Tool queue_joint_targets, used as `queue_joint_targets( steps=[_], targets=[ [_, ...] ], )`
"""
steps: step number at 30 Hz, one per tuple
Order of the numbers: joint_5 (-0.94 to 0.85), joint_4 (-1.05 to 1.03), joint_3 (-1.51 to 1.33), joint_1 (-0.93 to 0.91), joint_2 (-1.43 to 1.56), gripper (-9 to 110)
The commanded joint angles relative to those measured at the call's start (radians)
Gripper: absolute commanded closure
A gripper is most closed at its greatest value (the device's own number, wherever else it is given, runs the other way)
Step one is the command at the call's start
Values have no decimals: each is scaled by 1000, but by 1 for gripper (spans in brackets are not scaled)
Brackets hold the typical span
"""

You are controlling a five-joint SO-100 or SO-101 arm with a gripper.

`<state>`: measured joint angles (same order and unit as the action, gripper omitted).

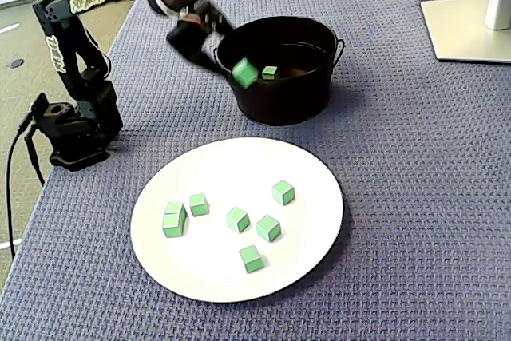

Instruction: Pick up the items on the white plate and put them in the black container.

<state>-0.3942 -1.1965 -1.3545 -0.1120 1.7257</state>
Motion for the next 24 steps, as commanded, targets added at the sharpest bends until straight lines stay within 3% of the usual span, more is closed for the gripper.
queue_joint_targets(
  steps=[1, 6, 9, 12, 15, 18, 21, 24],
  targets=[
    [51, -115, 354, 210, -60, 102],
    [29, -147, 333, 336, -316, 102],
    [48, -61, 173, 347, -339, 79],
    [72, -71, 124, 316, -270, 72],
    [153, -210, 186, 172, -133, 75],
    [322, -262, 104, -123, 17, 82],
    [491, -78, -176, -385, 72, 81],
    [680, 64, -314, -459, -32, 77]
  ],
)
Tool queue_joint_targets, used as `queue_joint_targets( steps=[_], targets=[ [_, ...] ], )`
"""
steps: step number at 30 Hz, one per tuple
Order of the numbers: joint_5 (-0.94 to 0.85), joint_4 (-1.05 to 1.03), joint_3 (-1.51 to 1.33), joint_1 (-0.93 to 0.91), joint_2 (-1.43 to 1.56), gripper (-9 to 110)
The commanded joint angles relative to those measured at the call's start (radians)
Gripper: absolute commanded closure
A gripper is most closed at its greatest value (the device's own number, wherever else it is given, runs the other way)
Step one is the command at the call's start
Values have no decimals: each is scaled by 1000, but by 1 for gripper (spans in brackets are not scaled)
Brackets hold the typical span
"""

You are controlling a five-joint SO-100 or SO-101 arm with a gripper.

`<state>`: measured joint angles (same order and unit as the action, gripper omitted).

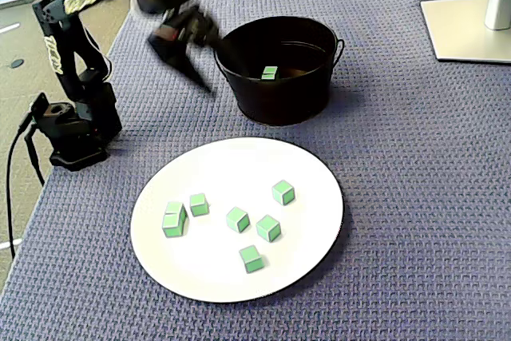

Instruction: Pick up the items on the white plate and put them in the black container.

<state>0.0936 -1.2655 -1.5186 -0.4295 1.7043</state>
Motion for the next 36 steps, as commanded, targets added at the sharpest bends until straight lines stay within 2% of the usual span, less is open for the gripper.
queue_joint_targets(
  steps=[1, 5, 7, 20, 22, 27, 36],
  targets=[
    [198, 126, -146, -132, -64, 77],
    [66, 49, -66, -109, -258, 85],
    [12, 32, -48, -101, -305, 84],
    [0, 71, -83, -176, -302, 78],
    [37, 89, -101, -184, -308, 77],
    [255, 118, -104, -221, -353, 77],
    [457, 132, -103, -169, -422, 78]
  ],
)
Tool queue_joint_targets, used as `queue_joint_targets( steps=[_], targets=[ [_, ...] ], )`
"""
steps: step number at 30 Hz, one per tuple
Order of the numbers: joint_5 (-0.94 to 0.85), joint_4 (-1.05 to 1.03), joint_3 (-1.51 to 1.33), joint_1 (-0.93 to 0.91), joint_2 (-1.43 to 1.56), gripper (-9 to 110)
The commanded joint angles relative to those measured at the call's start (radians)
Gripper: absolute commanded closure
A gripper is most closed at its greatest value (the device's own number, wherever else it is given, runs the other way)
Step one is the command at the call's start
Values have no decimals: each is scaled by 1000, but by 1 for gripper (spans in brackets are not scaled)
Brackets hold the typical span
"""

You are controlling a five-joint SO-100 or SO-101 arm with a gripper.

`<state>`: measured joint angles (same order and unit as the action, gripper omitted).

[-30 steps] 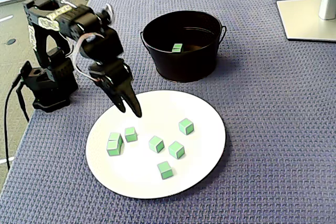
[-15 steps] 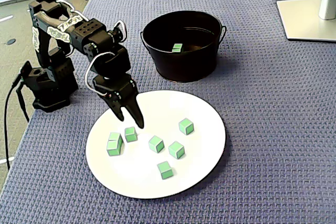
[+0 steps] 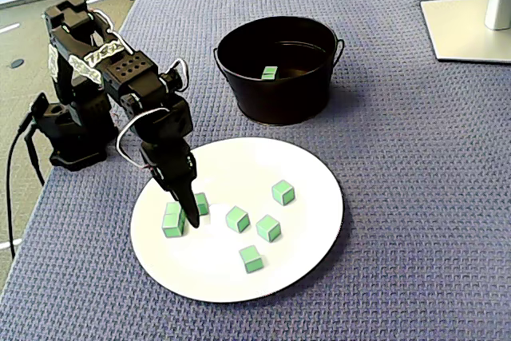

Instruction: Pick up the items on the white plate and put them in the black container.

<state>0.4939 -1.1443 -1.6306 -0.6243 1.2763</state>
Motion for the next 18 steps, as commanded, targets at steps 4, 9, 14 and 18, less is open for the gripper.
queue_joint_targets(
  steps=[4, 9, 14, 18],
  targets=[
    [60, 38, 9, 54, 6, 80],
    [66, 55, -12, 78, 12, 82],
    [75, 43, -25, 77, 17, 88],
    [81, 43, -38, 66, 29, 101]
  ],
)
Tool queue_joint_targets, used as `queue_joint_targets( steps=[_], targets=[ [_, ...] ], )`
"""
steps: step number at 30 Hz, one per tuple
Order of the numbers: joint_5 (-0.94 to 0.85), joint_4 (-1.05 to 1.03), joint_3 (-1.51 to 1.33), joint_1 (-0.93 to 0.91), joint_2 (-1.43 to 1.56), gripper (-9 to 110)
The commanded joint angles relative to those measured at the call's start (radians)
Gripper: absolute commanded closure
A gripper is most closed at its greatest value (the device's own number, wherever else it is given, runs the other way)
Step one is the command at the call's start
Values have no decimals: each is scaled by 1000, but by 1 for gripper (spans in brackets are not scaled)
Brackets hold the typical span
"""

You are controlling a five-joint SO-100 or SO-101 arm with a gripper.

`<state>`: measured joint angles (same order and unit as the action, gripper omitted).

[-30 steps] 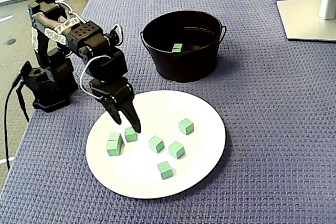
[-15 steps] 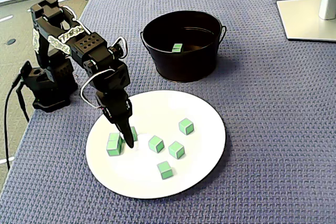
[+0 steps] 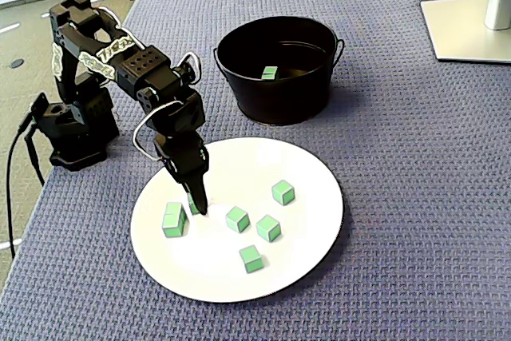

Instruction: Pick up the items on the white plate and put them in the black container.

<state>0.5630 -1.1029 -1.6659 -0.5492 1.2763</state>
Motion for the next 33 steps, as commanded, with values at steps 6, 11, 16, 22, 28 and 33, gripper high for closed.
queue_joint_targets(
  steps=[6, 11, 16, 22, 28, 33],
  targets=[
    [-49, 31, -15, -9, 141, 102],
    [-604, 60, 149, 236, 388, 102],
    [-1068, 310, 253, 532, 460, 102],
    [-1336, 468, 83, 746, 287, 102],
    [-1218, 574, -150, 813, 287, 79],
    [-900, 296, 34, 623, 472, 80]
  ],
)
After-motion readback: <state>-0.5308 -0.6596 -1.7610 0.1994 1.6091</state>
